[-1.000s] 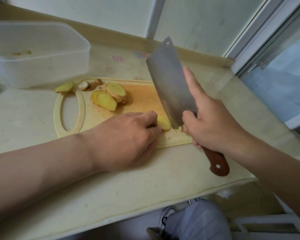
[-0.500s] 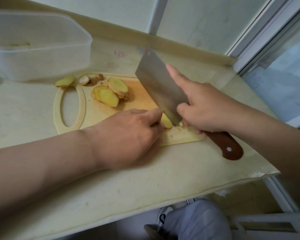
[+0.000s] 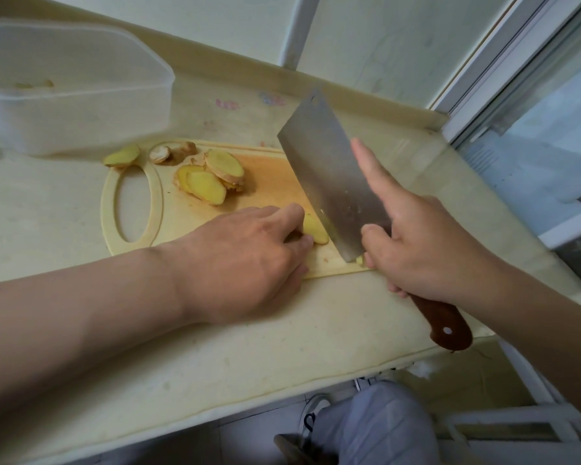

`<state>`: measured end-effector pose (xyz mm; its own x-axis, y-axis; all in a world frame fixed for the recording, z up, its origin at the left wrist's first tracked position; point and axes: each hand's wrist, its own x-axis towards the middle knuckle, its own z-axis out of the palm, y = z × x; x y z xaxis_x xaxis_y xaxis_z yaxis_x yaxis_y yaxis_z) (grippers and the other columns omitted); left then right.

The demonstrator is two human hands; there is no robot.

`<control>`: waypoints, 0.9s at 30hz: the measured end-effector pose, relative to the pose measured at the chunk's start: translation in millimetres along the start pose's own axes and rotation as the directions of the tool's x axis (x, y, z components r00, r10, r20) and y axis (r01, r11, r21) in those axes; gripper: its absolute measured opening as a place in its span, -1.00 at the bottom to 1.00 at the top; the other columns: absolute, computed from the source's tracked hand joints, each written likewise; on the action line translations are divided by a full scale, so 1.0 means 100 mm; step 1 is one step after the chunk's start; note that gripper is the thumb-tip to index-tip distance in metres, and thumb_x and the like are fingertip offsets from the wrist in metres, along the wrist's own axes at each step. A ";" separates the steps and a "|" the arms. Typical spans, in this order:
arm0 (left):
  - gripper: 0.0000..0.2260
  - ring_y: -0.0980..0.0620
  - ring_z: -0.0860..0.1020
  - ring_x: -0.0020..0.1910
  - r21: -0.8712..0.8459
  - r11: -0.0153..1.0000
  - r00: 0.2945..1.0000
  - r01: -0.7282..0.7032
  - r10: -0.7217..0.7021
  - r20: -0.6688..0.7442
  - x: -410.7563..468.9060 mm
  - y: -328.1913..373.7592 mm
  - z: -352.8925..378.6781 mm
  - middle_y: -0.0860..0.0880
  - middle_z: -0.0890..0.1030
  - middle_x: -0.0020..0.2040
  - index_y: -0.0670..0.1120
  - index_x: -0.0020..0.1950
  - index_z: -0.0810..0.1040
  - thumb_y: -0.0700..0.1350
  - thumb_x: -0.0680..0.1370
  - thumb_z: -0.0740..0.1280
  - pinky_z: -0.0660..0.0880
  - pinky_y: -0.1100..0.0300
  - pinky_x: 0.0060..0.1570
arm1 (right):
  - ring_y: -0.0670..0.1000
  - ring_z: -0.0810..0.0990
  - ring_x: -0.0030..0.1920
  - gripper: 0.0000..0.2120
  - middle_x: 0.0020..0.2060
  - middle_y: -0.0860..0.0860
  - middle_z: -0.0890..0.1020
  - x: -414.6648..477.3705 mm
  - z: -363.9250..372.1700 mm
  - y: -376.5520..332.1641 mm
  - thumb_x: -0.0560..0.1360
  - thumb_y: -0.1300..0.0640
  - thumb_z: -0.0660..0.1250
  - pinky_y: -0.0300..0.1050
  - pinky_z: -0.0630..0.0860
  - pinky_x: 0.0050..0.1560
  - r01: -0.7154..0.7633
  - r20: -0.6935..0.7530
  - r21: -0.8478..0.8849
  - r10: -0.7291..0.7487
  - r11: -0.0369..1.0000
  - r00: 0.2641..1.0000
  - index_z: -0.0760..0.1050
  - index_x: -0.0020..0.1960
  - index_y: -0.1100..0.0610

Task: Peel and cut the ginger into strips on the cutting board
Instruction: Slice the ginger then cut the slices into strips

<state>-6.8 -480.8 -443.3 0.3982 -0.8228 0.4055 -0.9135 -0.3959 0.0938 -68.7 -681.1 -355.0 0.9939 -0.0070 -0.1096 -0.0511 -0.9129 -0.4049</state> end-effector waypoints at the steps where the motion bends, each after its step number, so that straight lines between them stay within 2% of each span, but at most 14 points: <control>1: -0.53 -0.17 0.51 -0.17 0.000 1.000 1.000 -0.002 0.002 -0.002 0.00 0.00 0.00 -0.16 0.50 0.01 -0.22 0.15 0.61 0.03 0.69 -0.01 0.54 -0.07 -0.07 | 0.13 0.65 -0.47 -0.13 -0.33 0.17 0.68 0.03 -0.02 -0.02 0.64 0.23 0.15 0.02 0.67 -0.45 0.004 0.025 -0.022 -0.003 1.000 1.000 -0.20 0.57 -0.53; 6: -0.59 -0.17 0.49 -0.21 0.003 1.000 1.000 -0.014 0.014 -0.010 0.01 -0.01 0.01 -0.15 0.50 -0.02 -0.23 0.11 0.61 -0.01 0.69 0.06 0.53 -0.05 -0.07 | 0.08 0.64 -0.53 -0.10 -0.30 0.11 0.67 0.29 -0.11 -0.18 0.58 0.26 0.16 0.03 0.65 -0.50 -0.005 0.129 -0.136 0.023 0.991 0.991 -0.18 0.61 -0.46; 10: -0.55 -0.16 0.49 -0.23 0.019 1.000 1.000 -0.021 0.022 -0.023 0.00 0.00 -0.01 -0.15 0.52 -0.02 -0.24 0.10 0.63 -0.02 0.71 0.00 0.52 -0.05 -0.08 | 0.06 0.63 -0.56 -0.09 -0.30 0.10 0.64 0.54 -0.04 -0.30 0.54 0.27 0.16 0.06 0.66 -0.48 0.048 0.090 -0.162 -0.033 0.986 0.995 -0.16 0.65 -0.37; 13: -0.54 -0.19 0.51 -0.22 0.014 1.000 1.000 -0.019 0.020 -0.014 0.01 0.01 -0.01 -0.16 0.52 -0.02 -0.23 0.12 0.62 -0.01 0.71 -0.01 0.53 -0.08 -0.10 | 0.09 0.63 -0.54 -0.08 -0.31 0.12 0.66 0.49 0.03 -0.20 0.54 0.29 0.16 0.06 0.66 -0.48 0.053 -0.004 -0.042 -0.054 0.998 0.999 -0.15 0.64 -0.39; 16: -0.54 -0.20 0.51 -0.21 0.015 1.000 1.000 -0.020 0.020 -0.016 0.00 0.00 0.01 -0.17 0.52 -0.02 -0.22 0.13 0.61 0.01 0.69 -0.01 0.53 -0.09 -0.13 | 0.21 0.62 -0.49 -0.09 -0.31 0.27 0.65 0.25 0.13 -0.03 0.59 0.29 0.17 0.01 0.63 -0.50 0.034 -0.129 0.158 -0.013 0.987 0.991 -0.15 0.61 -0.47; 19: -0.52 -0.20 0.53 -0.18 0.000 1.000 1.000 -0.020 0.020 -0.004 0.00 -0.01 0.00 -0.16 0.52 0.01 -0.20 0.16 0.60 0.04 0.68 -0.03 0.54 -0.09 -0.10 | 0.29 0.60 -0.44 -0.11 -0.26 0.37 0.62 0.07 0.14 0.04 0.64 0.27 0.18 -0.09 0.59 -0.51 0.010 -0.143 0.219 0.022 0.976 0.990 -0.15 0.55 -0.56; 23: -0.53 -0.19 0.53 -0.18 0.002 1.000 1.000 -0.022 0.022 0.003 0.01 -0.02 0.00 -0.16 0.52 0.01 -0.21 0.15 0.61 0.04 0.67 -0.01 0.54 -0.07 -0.08 | 0.14 0.64 -0.48 -0.11 -0.33 0.21 0.68 0.02 0.01 0.05 0.64 0.25 0.17 -0.08 0.62 -0.48 -0.016 -0.026 0.085 0.019 0.996 0.999 -0.17 0.54 -0.57; 27: -0.57 -0.18 0.51 -0.20 0.002 1.000 1.000 -0.028 0.028 0.000 0.01 -0.02 0.01 -0.15 0.51 -0.01 -0.22 0.13 0.61 0.02 0.67 0.05 0.53 -0.06 -0.07 | 0.08 0.64 -0.51 -0.13 -0.32 0.10 0.67 0.11 -0.09 -0.04 0.62 0.24 0.15 0.01 0.65 -0.48 0.003 0.094 -0.055 0.002 0.999 0.996 -0.17 0.58 -0.52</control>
<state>-4.4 -480.8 -444.2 0.3726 -0.8334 0.4081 -0.9241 -0.3737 0.0806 -56.7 -681.5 -346.7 0.9803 0.0296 -0.1953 -0.0425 -0.9339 -0.3550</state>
